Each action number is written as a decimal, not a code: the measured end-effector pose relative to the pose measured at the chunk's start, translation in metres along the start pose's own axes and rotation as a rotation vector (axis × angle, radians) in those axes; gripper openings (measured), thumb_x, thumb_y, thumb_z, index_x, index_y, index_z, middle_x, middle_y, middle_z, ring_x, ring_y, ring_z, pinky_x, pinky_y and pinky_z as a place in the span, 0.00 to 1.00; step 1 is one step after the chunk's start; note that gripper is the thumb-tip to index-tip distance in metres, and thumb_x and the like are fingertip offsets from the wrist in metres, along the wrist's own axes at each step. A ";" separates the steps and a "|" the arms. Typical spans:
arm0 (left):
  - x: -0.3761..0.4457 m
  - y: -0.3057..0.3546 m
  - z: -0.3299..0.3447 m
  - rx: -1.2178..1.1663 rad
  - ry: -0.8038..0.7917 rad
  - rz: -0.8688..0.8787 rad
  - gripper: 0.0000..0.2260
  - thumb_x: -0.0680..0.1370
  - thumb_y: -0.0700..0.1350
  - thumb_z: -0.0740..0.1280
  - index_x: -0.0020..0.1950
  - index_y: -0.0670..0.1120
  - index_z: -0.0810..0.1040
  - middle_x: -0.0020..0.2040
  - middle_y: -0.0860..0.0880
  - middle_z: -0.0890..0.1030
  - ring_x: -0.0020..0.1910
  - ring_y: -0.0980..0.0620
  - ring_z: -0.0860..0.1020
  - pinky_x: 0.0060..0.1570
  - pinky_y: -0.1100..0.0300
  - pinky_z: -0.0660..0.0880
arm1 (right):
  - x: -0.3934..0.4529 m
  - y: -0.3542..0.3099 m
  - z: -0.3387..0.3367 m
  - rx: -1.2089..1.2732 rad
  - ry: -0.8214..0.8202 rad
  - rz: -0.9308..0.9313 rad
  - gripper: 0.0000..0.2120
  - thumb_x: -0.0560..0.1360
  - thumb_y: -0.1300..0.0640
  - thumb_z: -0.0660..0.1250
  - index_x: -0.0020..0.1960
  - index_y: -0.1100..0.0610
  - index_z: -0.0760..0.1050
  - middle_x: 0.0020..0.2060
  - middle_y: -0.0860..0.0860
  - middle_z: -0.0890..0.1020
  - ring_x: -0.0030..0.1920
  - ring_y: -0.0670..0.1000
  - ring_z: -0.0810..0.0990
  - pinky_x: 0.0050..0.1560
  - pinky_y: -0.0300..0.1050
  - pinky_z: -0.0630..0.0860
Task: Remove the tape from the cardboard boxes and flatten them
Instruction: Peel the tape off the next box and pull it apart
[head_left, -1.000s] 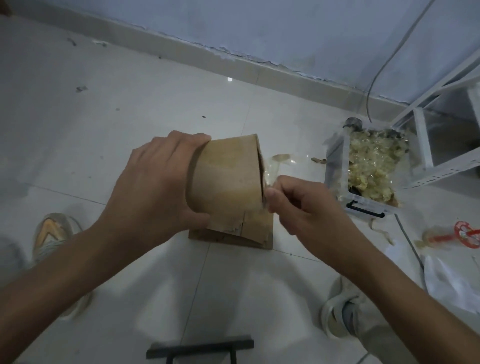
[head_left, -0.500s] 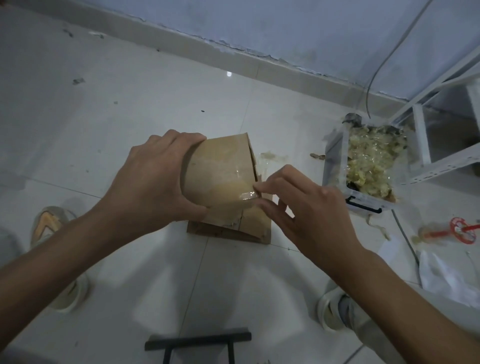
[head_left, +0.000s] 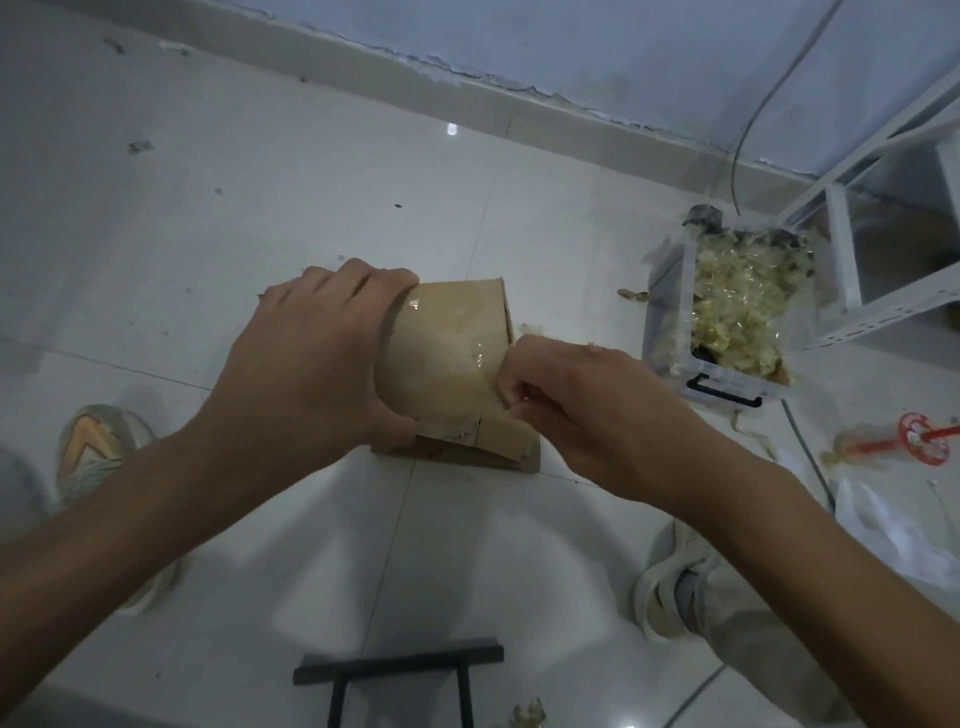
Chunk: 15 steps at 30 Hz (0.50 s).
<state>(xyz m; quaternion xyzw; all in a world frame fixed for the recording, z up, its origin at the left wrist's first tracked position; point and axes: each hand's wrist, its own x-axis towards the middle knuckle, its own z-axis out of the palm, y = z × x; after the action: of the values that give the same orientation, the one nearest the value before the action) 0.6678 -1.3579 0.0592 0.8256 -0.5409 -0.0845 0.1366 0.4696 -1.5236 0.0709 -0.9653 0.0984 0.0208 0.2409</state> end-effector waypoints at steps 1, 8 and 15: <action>0.001 -0.001 -0.003 -0.062 -0.031 -0.029 0.46 0.55 0.63 0.75 0.72 0.53 0.70 0.61 0.52 0.76 0.54 0.46 0.73 0.54 0.49 0.71 | -0.001 0.002 -0.003 0.060 0.009 -0.023 0.10 0.80 0.63 0.65 0.47 0.49 0.68 0.41 0.43 0.73 0.39 0.51 0.73 0.36 0.53 0.73; 0.007 -0.004 -0.007 -0.294 -0.129 -0.216 0.46 0.54 0.62 0.74 0.72 0.60 0.67 0.63 0.58 0.74 0.58 0.51 0.72 0.57 0.50 0.74 | -0.002 0.001 0.002 0.379 0.250 0.090 0.12 0.80 0.59 0.72 0.60 0.48 0.74 0.43 0.45 0.79 0.42 0.52 0.81 0.37 0.37 0.71; 0.008 -0.001 -0.006 -0.256 -0.071 -0.257 0.48 0.54 0.66 0.73 0.73 0.60 0.67 0.63 0.57 0.74 0.59 0.50 0.71 0.58 0.48 0.73 | 0.009 -0.001 -0.001 0.160 0.245 0.083 0.07 0.79 0.57 0.69 0.52 0.45 0.76 0.42 0.43 0.79 0.41 0.49 0.79 0.42 0.56 0.79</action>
<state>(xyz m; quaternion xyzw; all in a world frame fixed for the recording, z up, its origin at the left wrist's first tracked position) 0.6733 -1.3639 0.0649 0.8602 -0.4205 -0.1983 0.2095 0.4785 -1.5247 0.0713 -0.9335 0.1683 -0.0953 0.3020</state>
